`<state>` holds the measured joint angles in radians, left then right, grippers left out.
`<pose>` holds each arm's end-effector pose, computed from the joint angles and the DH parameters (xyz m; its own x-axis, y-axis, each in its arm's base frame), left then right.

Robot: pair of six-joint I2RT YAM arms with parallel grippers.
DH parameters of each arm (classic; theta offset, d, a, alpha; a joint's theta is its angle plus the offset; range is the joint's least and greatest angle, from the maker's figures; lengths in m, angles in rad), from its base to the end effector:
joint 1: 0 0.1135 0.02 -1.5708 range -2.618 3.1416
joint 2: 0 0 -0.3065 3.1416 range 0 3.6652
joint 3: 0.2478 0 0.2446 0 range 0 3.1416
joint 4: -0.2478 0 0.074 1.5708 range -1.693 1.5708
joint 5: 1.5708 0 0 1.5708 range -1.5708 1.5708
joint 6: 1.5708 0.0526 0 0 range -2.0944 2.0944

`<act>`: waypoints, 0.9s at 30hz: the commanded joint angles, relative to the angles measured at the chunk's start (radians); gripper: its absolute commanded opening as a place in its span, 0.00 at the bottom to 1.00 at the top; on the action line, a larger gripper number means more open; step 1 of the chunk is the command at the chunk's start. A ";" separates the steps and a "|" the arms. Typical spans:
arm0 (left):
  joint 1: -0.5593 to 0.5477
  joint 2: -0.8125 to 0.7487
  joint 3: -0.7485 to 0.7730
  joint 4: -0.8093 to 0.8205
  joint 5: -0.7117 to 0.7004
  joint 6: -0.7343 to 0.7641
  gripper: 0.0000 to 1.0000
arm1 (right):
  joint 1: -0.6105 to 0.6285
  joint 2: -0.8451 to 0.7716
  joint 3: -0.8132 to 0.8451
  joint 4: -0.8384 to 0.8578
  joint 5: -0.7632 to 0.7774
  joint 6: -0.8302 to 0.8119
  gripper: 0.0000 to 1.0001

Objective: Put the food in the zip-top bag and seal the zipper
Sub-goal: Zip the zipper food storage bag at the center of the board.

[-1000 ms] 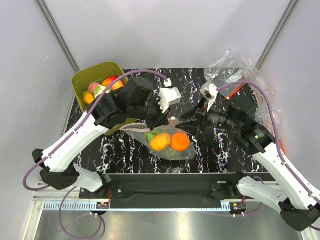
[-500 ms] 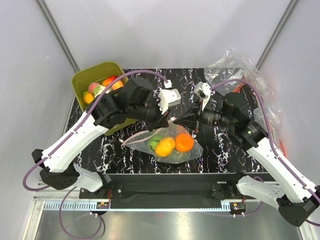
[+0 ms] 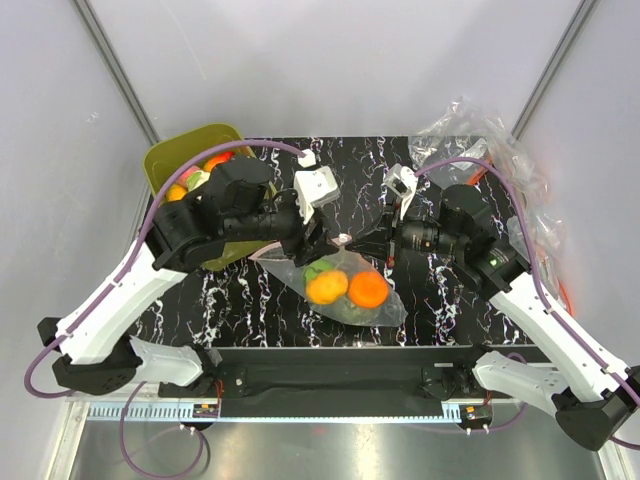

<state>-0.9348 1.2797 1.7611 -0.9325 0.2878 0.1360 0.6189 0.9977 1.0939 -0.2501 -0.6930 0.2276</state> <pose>0.1225 -0.1910 0.5158 -0.1314 0.3968 -0.9084 0.9497 0.3131 -0.0006 0.1411 0.1418 0.4360 -0.3384 -0.0279 -0.9406 -0.9076 0.2738 0.3184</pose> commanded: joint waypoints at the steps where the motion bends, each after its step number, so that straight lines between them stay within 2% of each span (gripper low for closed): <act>1: 0.001 0.035 0.037 0.064 0.013 0.024 0.63 | 0.001 -0.008 0.006 0.081 -0.020 0.032 0.00; 4: 0.002 0.055 0.058 0.052 0.034 0.036 0.60 | 0.001 -0.016 0.006 0.078 -0.026 0.030 0.00; 10: 0.001 0.086 0.083 0.035 0.057 0.047 0.60 | 0.001 -0.024 0.014 0.058 -0.039 0.021 0.00; 11: 0.001 0.089 0.086 0.029 0.063 0.050 0.50 | 0.001 -0.025 0.014 0.060 -0.039 0.021 0.00; 13: 0.001 0.099 0.098 0.024 0.082 0.048 0.45 | 0.001 -0.028 0.014 0.057 -0.040 0.018 0.00; 16: 0.001 0.121 0.116 0.001 0.088 0.048 0.31 | -0.001 -0.033 0.014 0.054 -0.048 0.018 0.00; 17: 0.001 0.121 0.120 -0.005 0.088 0.047 0.31 | 0.001 -0.034 0.015 0.054 -0.048 0.018 0.00; 18: 0.002 0.124 0.121 -0.006 0.091 0.048 0.27 | 0.001 -0.037 0.015 0.052 -0.045 0.018 0.00; 24: 0.002 0.121 0.107 -0.011 0.100 0.040 0.24 | 0.001 -0.050 0.014 0.045 -0.031 0.012 0.00; 27: 0.001 0.124 0.107 -0.012 0.099 0.039 0.15 | 0.001 -0.053 0.015 0.045 -0.028 0.012 0.00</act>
<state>-0.9348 1.3987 1.8374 -0.9512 0.3634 0.1753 0.6189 0.9749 1.0927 -0.2539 -0.7013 0.2413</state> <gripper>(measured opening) 0.171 0.010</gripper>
